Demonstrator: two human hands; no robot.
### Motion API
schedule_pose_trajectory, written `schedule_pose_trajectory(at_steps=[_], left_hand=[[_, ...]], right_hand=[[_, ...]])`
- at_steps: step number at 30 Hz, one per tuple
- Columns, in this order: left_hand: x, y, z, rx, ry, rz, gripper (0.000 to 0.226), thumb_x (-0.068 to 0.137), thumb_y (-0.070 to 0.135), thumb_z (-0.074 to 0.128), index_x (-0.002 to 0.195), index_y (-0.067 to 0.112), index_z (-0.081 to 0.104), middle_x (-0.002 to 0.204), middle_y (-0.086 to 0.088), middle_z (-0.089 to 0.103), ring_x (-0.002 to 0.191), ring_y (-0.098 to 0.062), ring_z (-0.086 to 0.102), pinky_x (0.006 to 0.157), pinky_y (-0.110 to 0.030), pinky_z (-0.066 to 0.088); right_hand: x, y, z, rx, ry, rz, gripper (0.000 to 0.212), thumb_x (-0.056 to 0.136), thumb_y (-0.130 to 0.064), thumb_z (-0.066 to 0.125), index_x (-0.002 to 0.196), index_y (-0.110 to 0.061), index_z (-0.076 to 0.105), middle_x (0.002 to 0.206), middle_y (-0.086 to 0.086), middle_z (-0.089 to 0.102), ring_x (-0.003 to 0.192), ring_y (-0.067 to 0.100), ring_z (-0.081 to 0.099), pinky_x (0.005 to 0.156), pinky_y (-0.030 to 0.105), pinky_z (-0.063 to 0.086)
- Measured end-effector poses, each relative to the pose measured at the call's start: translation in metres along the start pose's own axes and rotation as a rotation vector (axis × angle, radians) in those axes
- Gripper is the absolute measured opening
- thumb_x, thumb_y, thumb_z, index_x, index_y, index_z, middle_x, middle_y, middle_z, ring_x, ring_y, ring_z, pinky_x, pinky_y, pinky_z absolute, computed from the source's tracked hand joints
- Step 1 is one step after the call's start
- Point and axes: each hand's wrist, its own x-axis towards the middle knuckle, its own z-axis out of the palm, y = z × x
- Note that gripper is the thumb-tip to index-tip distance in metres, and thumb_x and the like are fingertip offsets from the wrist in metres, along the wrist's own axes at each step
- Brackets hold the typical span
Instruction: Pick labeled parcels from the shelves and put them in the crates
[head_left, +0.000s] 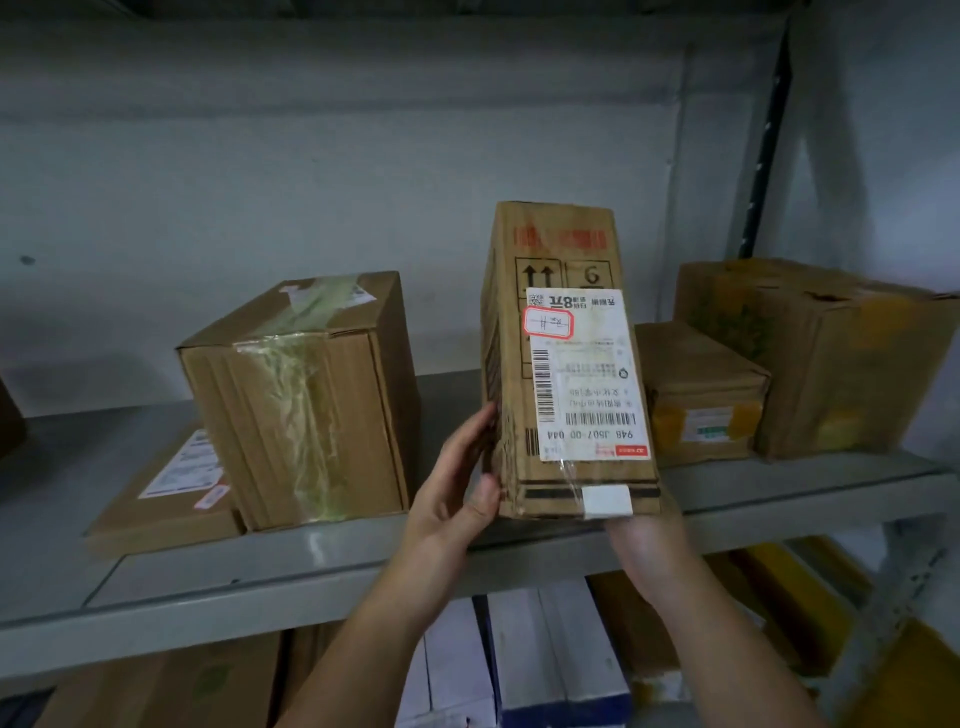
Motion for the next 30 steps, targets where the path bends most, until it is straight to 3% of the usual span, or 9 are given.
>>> schedule_pose_trajectory(at_steps=[5,11,13,17,20,23,26,28,30], left_hand=[[-0.002,-0.002,0.001,-0.005,-0.022,0.024,0.072,0.084,0.068,0.075,0.150,0.055,0.050,0.161,0.012,0.052,0.153,-0.015,0.045,0.124,-0.047,0.037],[-0.004,-0.003,-0.001,-0.017,-0.023,0.042,0.073,0.088,0.061,0.076,0.154,0.047,0.049,0.165,0.005,0.049,0.155,-0.021,0.042,0.125,-0.054,0.035],[-0.004,-0.003,-0.001,-0.012,-0.022,0.040,0.073,0.087,0.063,0.077,0.153,0.048,0.050,0.164,0.005,0.049,0.155,-0.020,0.042,0.124,-0.052,0.036],[-0.003,-0.004,-0.001,-0.017,-0.035,0.039,0.074,0.087,0.063,0.077,0.154,0.046,0.050,0.164,0.002,0.050,0.155,-0.023,0.041,0.125,-0.054,0.033],[-0.002,-0.006,-0.001,-0.006,-0.024,0.040,0.076,0.087,0.064,0.075,0.155,0.044,0.048,0.163,0.003,0.050,0.155,-0.021,0.043,0.124,-0.052,0.034],[0.002,-0.011,0.001,0.013,0.035,0.037,0.065,0.096,0.063,0.065,0.156,0.043,0.048,0.160,0.005,0.054,0.152,-0.018,0.046,0.123,-0.052,0.035],[0.012,-0.010,0.009,0.043,0.135,-0.026,0.048,0.106,0.068,0.039,0.146,0.049,0.057,0.150,0.013,0.063,0.144,-0.008,0.053,0.125,-0.050,0.037],[0.015,-0.008,0.013,-0.034,0.187,-0.117,0.055,0.100,0.074,0.035,0.137,0.048,0.065,0.143,0.014,0.068,0.138,-0.005,0.059,0.124,-0.045,0.039],[0.014,-0.003,0.019,0.004,0.192,-0.137,0.058,0.099,0.073,0.030,0.140,0.046,0.061,0.138,0.018,0.069,0.133,-0.001,0.061,0.118,-0.035,0.042]], right_hand=[[0.002,0.007,-0.004,-0.025,-0.028,-0.037,0.131,0.049,-0.087,0.084,0.153,-0.015,0.048,0.133,0.002,0.072,0.125,0.023,0.068,0.101,0.042,0.055],[0.000,0.008,-0.003,0.047,-0.030,-0.034,0.137,0.039,-0.083,0.088,0.146,-0.006,0.050,0.115,-0.001,0.078,0.105,0.011,0.076,0.073,0.017,0.060],[0.000,0.008,-0.002,0.062,-0.039,-0.034,0.127,0.046,-0.077,0.088,0.143,-0.005,0.051,0.105,-0.008,0.081,0.109,0.016,0.075,0.073,0.017,0.059],[0.002,0.013,-0.004,0.056,-0.043,-0.023,0.088,0.079,-0.051,0.075,0.149,-0.006,0.047,0.118,0.000,0.077,0.118,0.022,0.072,0.078,0.022,0.061],[0.001,0.011,-0.002,0.013,-0.045,-0.031,0.090,0.077,-0.056,0.083,0.145,-0.007,0.049,0.105,-0.010,0.080,0.102,0.007,0.076,0.076,0.017,0.059],[0.002,0.008,0.003,-0.027,-0.013,-0.031,0.034,0.108,-0.022,0.053,0.142,-0.017,0.054,0.106,-0.014,0.078,0.101,-0.003,0.073,0.078,0.013,0.056],[0.005,0.001,0.011,-0.214,-0.022,0.016,0.035,0.114,-0.042,0.035,0.136,-0.036,0.062,0.115,-0.025,0.075,0.115,-0.005,0.067,0.089,0.015,0.053],[0.005,-0.005,0.015,-0.327,-0.084,0.078,0.046,0.112,-0.057,0.027,0.133,-0.042,0.064,0.121,-0.023,0.072,0.119,-0.006,0.062,0.099,0.020,0.048],[0.005,-0.012,0.019,-0.434,-0.144,0.091,0.054,0.110,-0.061,0.018,0.135,-0.040,0.062,0.127,-0.027,0.064,0.116,-0.015,0.056,0.101,0.015,0.042]])
